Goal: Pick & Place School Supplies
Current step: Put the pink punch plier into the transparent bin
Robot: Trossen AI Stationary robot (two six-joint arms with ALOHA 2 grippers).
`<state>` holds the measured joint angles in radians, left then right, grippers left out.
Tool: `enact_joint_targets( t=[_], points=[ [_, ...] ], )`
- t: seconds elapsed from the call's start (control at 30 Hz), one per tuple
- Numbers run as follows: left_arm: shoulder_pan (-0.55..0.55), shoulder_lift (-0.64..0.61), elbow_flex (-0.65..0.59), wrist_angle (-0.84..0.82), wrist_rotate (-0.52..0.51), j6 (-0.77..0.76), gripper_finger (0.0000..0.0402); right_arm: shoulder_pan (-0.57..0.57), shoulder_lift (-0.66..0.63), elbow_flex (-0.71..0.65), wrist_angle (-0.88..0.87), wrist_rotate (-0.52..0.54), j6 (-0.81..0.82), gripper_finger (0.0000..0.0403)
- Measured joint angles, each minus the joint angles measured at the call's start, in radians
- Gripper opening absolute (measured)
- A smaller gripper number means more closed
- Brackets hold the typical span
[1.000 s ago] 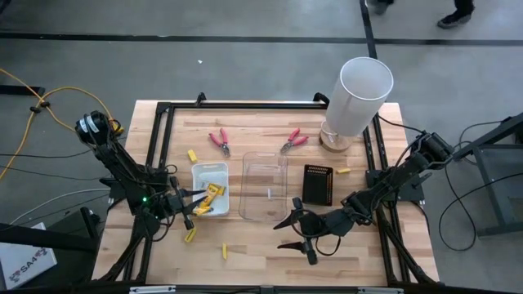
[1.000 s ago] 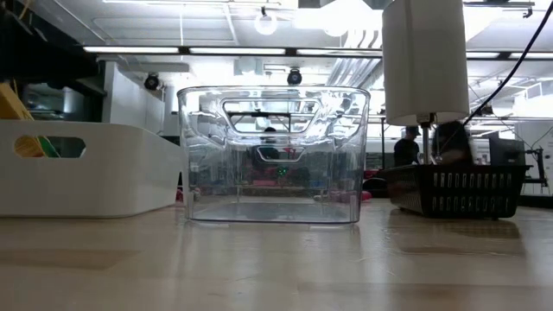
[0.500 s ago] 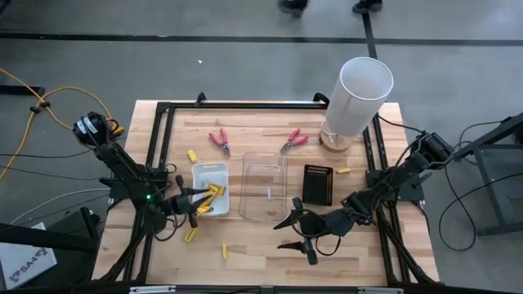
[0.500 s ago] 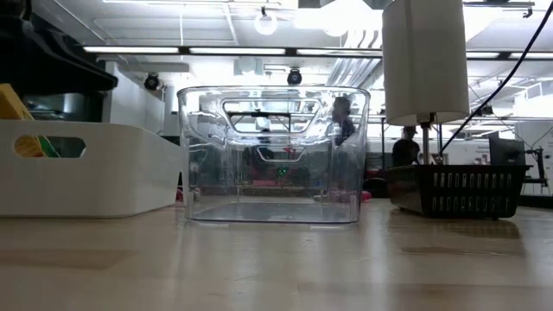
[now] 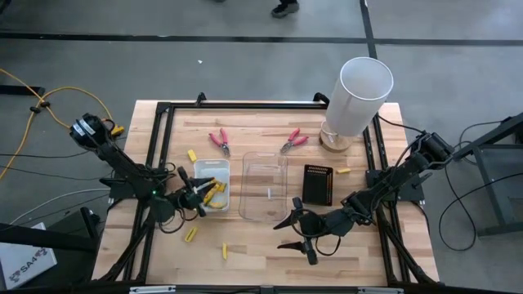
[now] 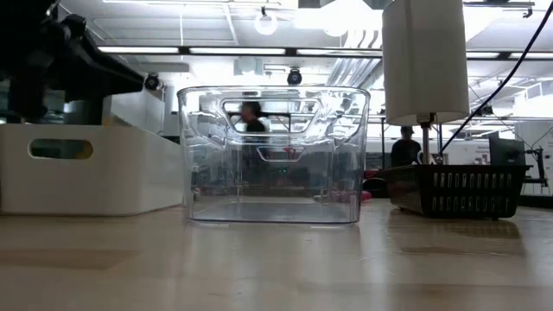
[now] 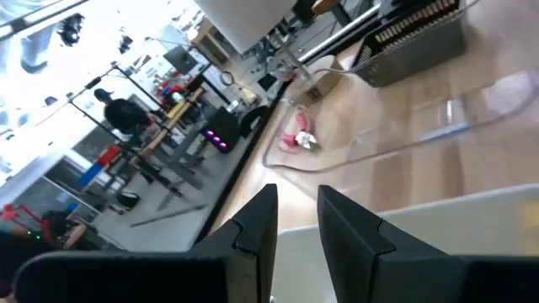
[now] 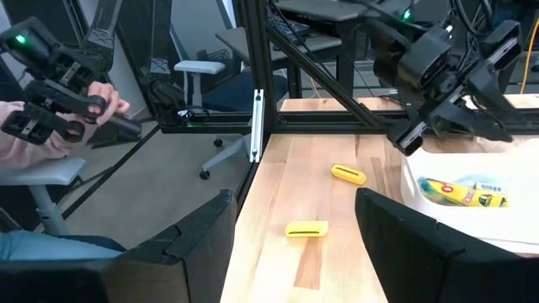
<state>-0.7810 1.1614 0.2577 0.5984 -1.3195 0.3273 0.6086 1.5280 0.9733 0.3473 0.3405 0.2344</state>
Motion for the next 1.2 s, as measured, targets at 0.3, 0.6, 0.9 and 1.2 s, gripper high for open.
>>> enact_joint_targets(
  t=[0.3,0.6,0.9,1.2],
  points=[
    [-0.002,0.000,0.000,0.290,0.068,0.060,0.0081,0.000,0.000,0.000,0.000,0.000,-0.002,0.0235],
    [-0.077,0.000,0.000,0.386,0.092,0.045,0.0081,0.000,0.000,0.000,-0.009,0.000,-0.003,0.0235],
    [-0.157,-0.017,0.000,0.597,0.093,0.107,0.0081,-0.007,0.000,0.000,-0.177,0.089,0.143,0.0235],
    [-0.223,-0.093,0.000,0.616,0.093,0.030,0.0081,-0.059,-0.011,-0.002,-0.304,0.024,0.258,0.0235]
  ],
)
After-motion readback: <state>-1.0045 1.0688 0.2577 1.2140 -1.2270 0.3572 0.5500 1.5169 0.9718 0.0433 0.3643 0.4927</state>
